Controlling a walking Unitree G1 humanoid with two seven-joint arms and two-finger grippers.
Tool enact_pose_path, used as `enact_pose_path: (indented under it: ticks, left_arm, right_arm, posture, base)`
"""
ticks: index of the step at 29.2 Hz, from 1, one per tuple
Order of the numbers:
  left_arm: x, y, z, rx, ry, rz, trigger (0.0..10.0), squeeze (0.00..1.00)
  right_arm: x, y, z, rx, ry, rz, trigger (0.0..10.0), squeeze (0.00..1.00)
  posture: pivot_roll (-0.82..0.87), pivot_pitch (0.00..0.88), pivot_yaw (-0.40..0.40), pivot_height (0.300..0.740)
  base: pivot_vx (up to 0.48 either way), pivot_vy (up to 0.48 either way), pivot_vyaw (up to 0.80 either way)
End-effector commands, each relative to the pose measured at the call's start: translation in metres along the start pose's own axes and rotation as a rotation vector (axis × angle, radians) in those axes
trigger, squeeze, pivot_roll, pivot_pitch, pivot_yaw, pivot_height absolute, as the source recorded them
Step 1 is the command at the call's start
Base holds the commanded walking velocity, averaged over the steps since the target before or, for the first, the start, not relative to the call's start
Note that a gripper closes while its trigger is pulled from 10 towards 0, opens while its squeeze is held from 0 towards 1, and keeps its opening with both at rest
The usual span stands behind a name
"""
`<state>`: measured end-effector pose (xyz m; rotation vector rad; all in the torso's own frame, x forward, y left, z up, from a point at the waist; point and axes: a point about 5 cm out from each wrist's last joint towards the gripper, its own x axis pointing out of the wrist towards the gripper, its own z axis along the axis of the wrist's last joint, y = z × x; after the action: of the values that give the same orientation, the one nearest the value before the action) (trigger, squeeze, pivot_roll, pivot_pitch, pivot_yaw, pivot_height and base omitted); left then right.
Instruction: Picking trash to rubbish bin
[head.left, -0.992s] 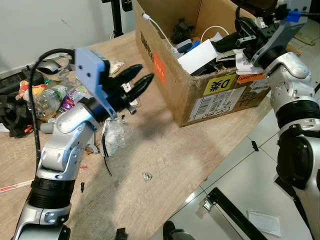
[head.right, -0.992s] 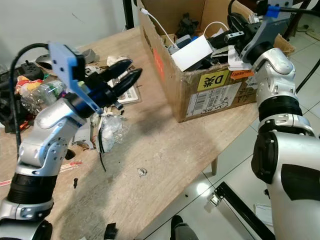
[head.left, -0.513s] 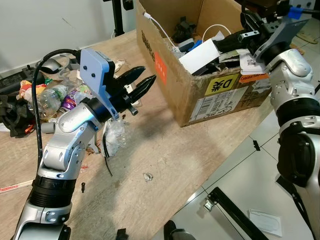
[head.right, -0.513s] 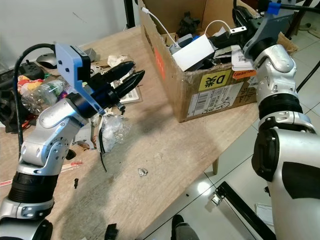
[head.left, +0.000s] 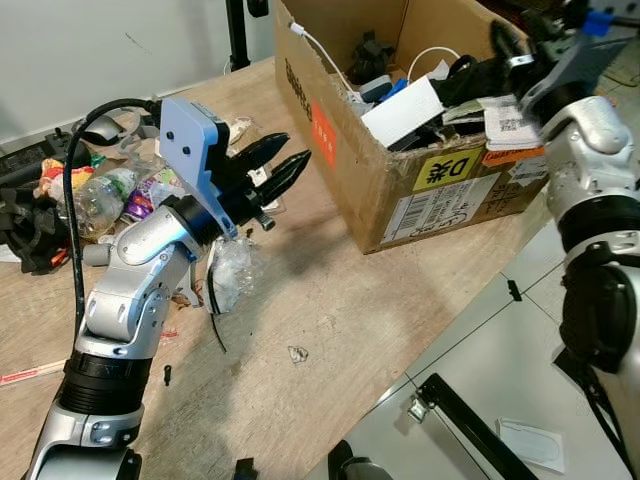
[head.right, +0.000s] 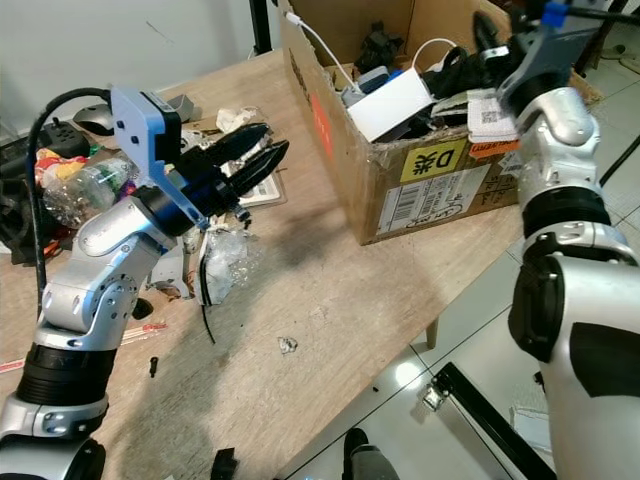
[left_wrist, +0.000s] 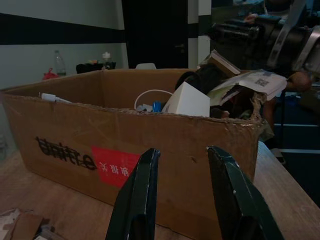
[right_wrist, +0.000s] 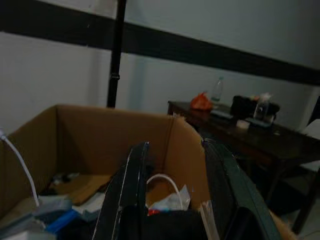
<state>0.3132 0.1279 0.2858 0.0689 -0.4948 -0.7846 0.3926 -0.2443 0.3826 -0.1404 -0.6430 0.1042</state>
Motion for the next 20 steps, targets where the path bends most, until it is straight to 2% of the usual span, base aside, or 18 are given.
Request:
enact_pose_path:
  ticks: [1, 3, 5, 7, 8, 9, 10, 11, 12, 14, 19, 20]
  left_arm:
    - [-0.001, 0.005, -0.002, 0.014, 0.009, 0.036, 10.0, 0.00]
    - [-0.002, 0.008, -0.002, 0.024, 0.014, 0.058, 10.0, 0.00]
    - [-0.005, 0.027, -0.006, 0.100, 0.065, 0.214, 10.0, 0.00]
    - [-0.012, 0.049, -0.007, 0.186, 0.111, 0.379, 10.0, 0.00]
    - [-0.015, 0.057, -0.006, 0.211, 0.122, 0.436, 10.0, 0.00]
    - [-0.015, 0.057, -0.006, 0.211, 0.122, 0.436, 10.0, 0.00]
    - [-0.018, 0.065, -0.004, 0.222, 0.122, 0.495, 10.0, 0.00]
    - [-0.020, 0.069, -0.003, 0.225, 0.120, 0.532, 10.0, 0.00]
    - [-0.020, 0.069, -0.003, 0.225, 0.120, 0.532, 10.0, 0.00]
    - [-0.025, 0.077, -0.001, 0.232, 0.118, 0.602, 10.0, 0.00]
    - [-0.032, 0.084, -0.002, 0.246, 0.122, 0.688, 10.0, 0.00]
    - [-0.035, 0.086, -0.004, 0.245, 0.133, 0.715, 10.0, 0.00]
  right_arm:
    - [0.005, 0.005, 0.009, 0.023, -0.040, 0.046, 10.0, 0.00]
    - [0.008, 0.009, 0.012, 0.048, -0.057, 0.074, 10.0, 0.00]
    - [0.016, 0.037, 0.022, 0.132, -0.120, 0.285, 10.0, 0.00]
    - [0.020, 0.080, 0.035, 0.207, -0.200, 0.560, 10.0, 0.00]
    - [0.019, 0.099, 0.040, 0.224, -0.224, 0.644, 10.0, 0.00]
    - [0.019, 0.099, 0.040, 0.224, -0.224, 0.644, 10.0, 0.00]
    - [0.018, 0.115, 0.041, 0.207, -0.231, 0.645, 10.0, 0.00]
    - [0.017, 0.124, 0.041, 0.185, -0.236, 0.603, 10.0, 0.00]
    - [0.017, 0.124, 0.041, 0.185, -0.236, 0.603, 10.0, 0.00]
    - [0.015, 0.134, 0.033, 0.154, -0.225, 0.528, 10.0, 0.00]
    - [0.008, 0.138, 0.027, 0.178, -0.231, 0.495, 10.0, 0.00]
    - [0.004, 0.140, 0.025, 0.148, -0.232, 0.484, 10.0, 0.00]
  posture:
    - [0.11, 0.220, 0.022, 0.740]
    - [0.11, 0.220, 0.022, 0.740]
    - [0.11, 0.221, 0.023, 0.740]
    - [0.12, 0.220, 0.027, 0.740]
    - [0.12, 0.218, 0.030, 0.740]
    - [0.12, 0.218, 0.030, 0.740]
    - [0.12, 0.216, 0.034, 0.740]
    - [0.12, 0.216, 0.037, 0.740]
    - [0.12, 0.216, 0.037, 0.740]
    - [0.12, 0.214, 0.039, 0.740]
    - [0.11, 0.205, 0.038, 0.740]
    - [0.11, 0.201, 0.037, 0.740]
  base:
    - [0.000, 0.000, 0.00]
    - [0.000, 0.000, 0.00]
    - [0.000, 0.000, 0.00]
    - [0.000, 0.000, 0.00]
    - [0.000, 0.000, 0.00]
    - [0.000, 0.000, 0.00]
    - [0.000, 0.000, 0.00]
    - [0.000, 0.000, 0.00]
    - [0.000, 0.000, 0.00]
    - [0.000, 0.000, 0.00]
    - [0.000, 0.000, 0.00]
    - [0.000, 0.000, 0.00]
